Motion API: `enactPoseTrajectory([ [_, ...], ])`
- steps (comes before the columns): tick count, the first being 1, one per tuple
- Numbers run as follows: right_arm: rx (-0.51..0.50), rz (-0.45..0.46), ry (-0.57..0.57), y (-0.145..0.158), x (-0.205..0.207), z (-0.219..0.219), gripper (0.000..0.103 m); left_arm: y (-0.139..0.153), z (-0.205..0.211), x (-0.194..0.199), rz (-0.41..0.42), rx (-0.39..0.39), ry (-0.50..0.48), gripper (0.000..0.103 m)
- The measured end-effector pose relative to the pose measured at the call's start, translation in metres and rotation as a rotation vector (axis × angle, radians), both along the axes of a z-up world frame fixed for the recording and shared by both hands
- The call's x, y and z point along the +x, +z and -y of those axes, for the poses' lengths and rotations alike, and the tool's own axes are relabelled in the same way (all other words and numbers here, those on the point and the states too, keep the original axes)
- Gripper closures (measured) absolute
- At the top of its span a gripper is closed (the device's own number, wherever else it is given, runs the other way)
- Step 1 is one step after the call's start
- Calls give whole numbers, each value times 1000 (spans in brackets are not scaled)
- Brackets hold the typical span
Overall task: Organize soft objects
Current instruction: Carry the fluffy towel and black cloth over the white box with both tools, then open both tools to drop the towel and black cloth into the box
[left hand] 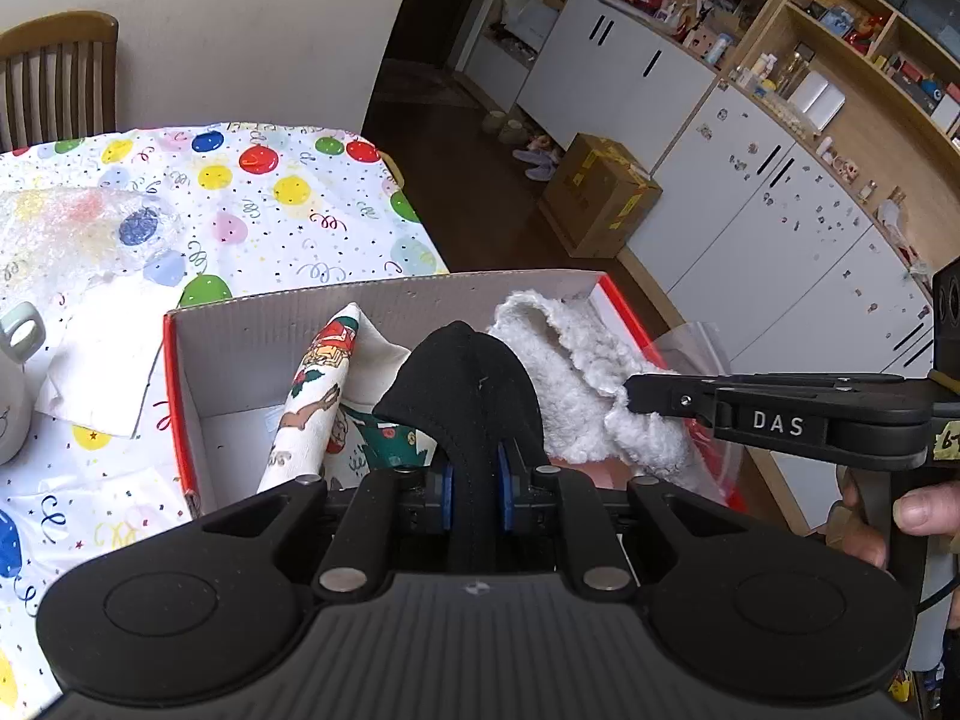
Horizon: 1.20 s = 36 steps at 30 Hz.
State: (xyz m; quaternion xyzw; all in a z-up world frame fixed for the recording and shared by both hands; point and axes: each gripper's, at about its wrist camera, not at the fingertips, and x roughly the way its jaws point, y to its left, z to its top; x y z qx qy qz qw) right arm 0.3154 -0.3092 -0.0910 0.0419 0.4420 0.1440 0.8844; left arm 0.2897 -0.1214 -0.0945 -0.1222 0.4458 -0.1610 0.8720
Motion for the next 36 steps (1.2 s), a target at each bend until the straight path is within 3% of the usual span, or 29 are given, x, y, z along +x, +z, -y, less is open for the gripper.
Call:
enactPoseTrajectory([
  [10, 5, -39, -32, -18, 19, -1, 98, -22, -5, 32, -81, -16, 15, 89],
  [15, 0, -56, -43, -24, 23, -1, 98, -29, -5, 37, -98, 21, 13, 89],
  [23, 8, -51, -34, -21, 23, 0, 84, -27, -3, 34, -94, 48, 7, 85],
  [27, 17, -37, -33, -16, 18, 2, 68, -24, -5, 32, -88, 43, 12, 78],
  [30, 13, -26, -21, -11, 15, 3, 65, -22, -6, 30, -80, 43, 11, 76],
  [33, 11, -16, -12, -6, 11, 3, 61, -18, -5, 28, -72, 42, 9, 64],
  [35, 9, -10, -5, -3, 8, 3, 57, -15, -5, 25, -66, 39, 8, 36],
  [36, 8, -6, 0, -1, 7, 3, 53, -13, -5, 24, -56, 39, 5, 34],
])
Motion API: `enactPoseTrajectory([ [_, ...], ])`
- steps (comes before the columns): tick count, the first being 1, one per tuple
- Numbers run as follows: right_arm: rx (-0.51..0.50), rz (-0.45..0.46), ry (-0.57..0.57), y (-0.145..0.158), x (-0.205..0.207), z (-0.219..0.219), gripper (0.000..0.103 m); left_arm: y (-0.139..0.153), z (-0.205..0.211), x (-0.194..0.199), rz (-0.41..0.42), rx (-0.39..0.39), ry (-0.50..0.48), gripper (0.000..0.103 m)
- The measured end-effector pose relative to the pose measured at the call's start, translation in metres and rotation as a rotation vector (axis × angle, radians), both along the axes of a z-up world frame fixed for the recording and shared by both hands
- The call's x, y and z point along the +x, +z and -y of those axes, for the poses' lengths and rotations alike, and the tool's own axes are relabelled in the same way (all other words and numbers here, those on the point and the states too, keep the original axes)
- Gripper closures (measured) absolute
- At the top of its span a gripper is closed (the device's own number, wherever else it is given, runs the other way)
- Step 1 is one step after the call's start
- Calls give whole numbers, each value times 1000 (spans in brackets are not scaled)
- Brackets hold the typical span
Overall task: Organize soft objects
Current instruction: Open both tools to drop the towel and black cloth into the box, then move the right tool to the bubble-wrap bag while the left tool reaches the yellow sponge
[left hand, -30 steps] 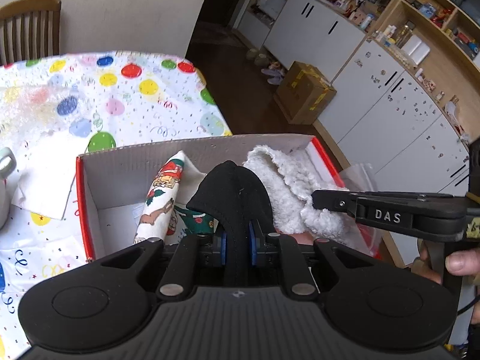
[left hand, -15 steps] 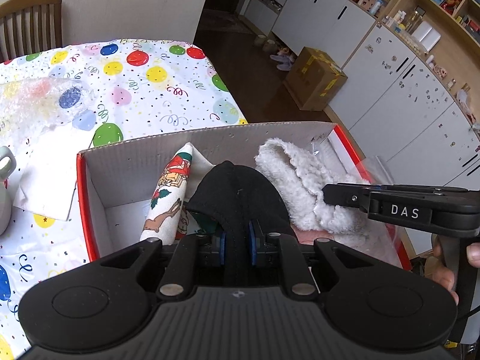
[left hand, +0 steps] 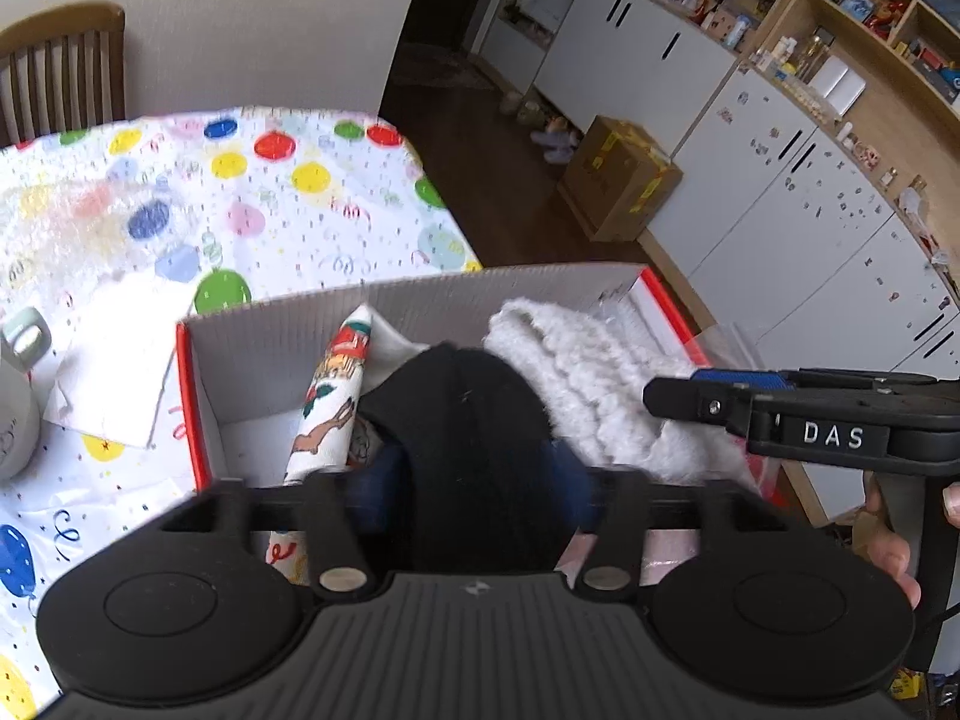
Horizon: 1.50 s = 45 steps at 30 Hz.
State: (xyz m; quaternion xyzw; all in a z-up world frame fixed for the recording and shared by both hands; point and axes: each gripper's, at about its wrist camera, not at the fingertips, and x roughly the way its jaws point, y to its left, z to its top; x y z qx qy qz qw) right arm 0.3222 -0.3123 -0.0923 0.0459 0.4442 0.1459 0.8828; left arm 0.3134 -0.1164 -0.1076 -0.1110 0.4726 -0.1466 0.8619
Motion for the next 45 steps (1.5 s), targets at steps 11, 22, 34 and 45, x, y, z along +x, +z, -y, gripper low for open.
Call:
enactPoseTrajectory([
  [11, 11, 52, 78, 22, -21, -4, 30, 30, 0, -26, 103, 17, -4, 34],
  [22, 8, 137, 225, 64, -40, -32, 11, 67, -28, -64, 212, 49, 40, 21],
  [34, 24, 152, 312, 89, -20, -96, 3, 88, -103, -90, 255, 64, 149, 14],
  [45, -10, 119, 357, 85, 21, -173, 3, 81, -203, -93, 263, 84, 317, 0],
])
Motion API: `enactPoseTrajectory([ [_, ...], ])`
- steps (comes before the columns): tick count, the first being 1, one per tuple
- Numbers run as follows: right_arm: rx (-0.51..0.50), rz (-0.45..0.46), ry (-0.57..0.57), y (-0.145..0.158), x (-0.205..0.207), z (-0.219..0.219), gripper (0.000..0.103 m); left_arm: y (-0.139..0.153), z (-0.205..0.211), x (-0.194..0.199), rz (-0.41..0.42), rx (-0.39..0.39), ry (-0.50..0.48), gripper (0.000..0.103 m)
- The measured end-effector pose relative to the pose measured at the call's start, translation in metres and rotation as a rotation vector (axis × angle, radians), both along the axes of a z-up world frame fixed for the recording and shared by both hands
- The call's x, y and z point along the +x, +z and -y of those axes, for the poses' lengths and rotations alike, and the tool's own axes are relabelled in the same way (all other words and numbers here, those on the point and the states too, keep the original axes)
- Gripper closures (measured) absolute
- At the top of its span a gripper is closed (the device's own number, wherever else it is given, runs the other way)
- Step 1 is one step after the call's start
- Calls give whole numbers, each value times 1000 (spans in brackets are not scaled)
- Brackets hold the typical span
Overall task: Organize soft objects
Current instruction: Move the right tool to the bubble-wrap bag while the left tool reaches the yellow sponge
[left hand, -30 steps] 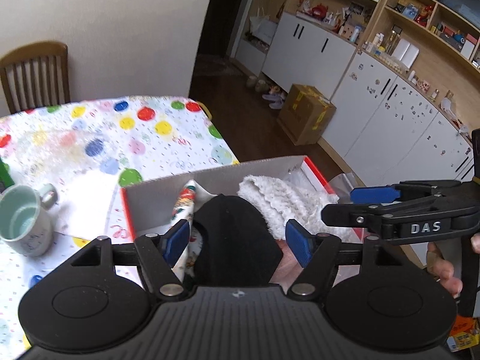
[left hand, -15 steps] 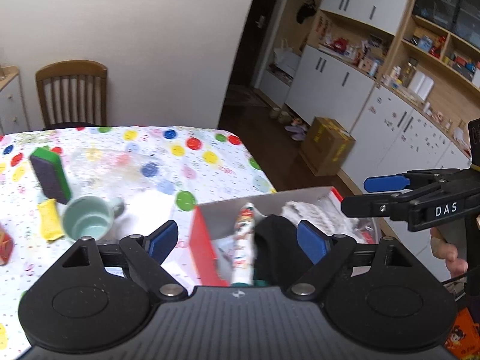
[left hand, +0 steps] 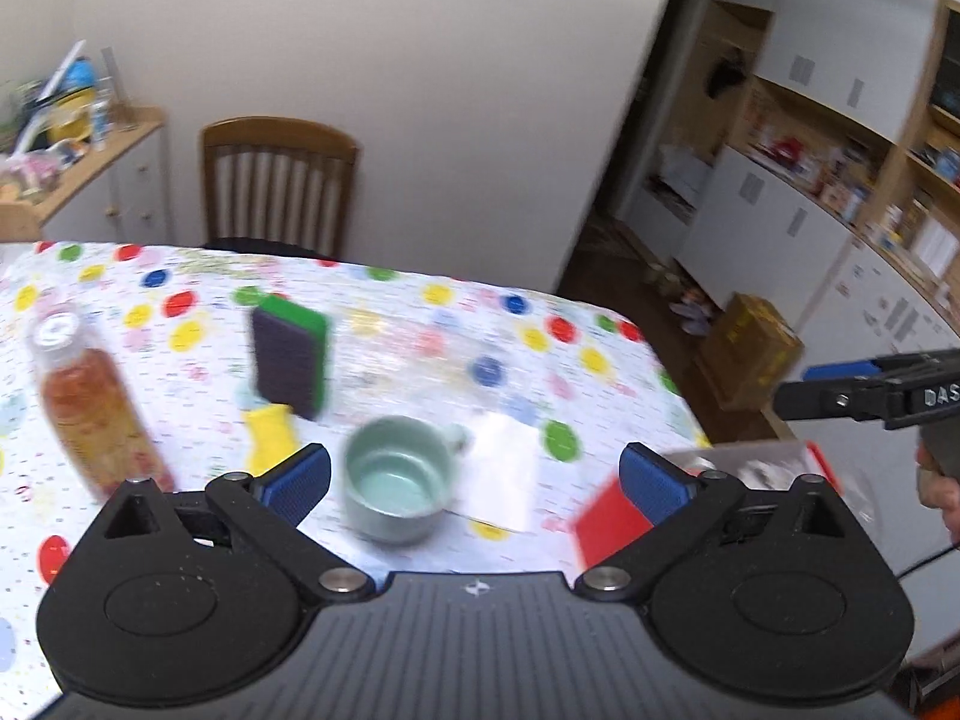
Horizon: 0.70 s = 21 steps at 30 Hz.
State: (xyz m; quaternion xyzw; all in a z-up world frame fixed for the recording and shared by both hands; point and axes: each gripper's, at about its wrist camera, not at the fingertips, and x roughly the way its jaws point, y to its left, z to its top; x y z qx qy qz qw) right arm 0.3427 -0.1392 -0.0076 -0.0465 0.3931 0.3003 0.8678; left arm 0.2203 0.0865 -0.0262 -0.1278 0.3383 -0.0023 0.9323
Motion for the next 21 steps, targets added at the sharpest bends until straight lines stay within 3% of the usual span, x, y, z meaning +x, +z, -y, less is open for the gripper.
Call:
enactPoseTrajectory([
  [7, -32, 4, 20, -2, 25, -50, 3, -18, -53, 23, -17, 54, 112, 0],
  [21, -111, -32, 46, -33, 96, -111, 4, -75, -94, 90, -71, 122, 182, 0],
])
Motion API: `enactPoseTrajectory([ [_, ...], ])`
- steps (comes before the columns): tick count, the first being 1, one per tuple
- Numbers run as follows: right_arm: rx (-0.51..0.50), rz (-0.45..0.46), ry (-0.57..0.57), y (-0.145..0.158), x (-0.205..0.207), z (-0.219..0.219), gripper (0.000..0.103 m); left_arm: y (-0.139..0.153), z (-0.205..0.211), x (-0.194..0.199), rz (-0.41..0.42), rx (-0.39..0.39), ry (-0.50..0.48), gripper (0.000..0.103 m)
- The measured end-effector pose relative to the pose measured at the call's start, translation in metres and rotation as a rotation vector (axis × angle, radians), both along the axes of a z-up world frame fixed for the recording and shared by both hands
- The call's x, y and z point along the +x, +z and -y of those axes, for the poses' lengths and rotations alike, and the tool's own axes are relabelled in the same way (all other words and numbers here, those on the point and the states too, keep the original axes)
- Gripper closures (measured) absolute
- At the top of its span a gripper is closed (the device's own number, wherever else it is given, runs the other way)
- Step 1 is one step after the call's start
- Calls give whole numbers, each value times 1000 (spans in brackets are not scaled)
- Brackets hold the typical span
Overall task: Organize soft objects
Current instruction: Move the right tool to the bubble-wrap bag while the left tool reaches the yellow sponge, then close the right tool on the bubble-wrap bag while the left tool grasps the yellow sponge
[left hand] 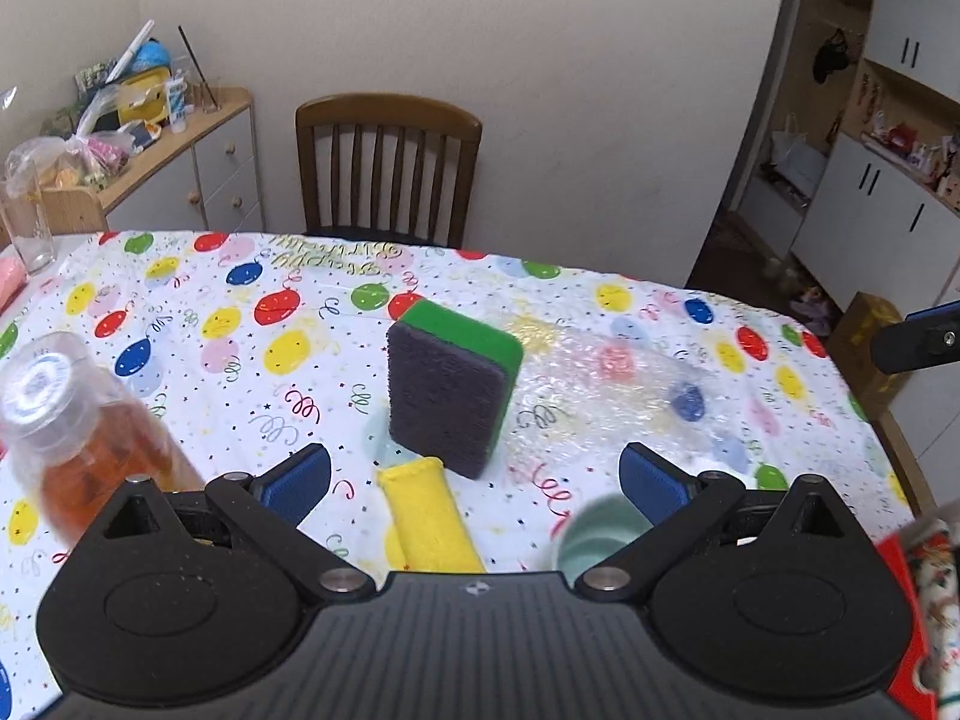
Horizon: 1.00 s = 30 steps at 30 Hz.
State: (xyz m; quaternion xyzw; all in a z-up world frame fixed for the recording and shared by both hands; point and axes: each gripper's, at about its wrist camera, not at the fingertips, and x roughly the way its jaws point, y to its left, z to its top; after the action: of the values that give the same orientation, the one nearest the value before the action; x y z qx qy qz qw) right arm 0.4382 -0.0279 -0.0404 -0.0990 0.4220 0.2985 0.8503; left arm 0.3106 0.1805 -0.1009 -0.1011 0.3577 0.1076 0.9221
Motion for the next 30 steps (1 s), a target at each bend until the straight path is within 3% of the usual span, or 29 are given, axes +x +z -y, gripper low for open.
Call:
enactPoseTrajectory([
  [9, -63, -26, 43, -31, 50, -33, 5, -38, -16, 29, -94, -36, 37, 0],
  [23, -168, -35, 128, -93, 104, -80, 5, -77, -33, 63, -171, -80, 76, 0],
  [26, -151, -45, 139, -100, 114, -86, 5, -86, -29, 65, -190, -44, 70, 1],
  [30, -155, -53, 168, -111, 123, -95, 5, -90, -27, 59, -153, -45, 94, 1],
])
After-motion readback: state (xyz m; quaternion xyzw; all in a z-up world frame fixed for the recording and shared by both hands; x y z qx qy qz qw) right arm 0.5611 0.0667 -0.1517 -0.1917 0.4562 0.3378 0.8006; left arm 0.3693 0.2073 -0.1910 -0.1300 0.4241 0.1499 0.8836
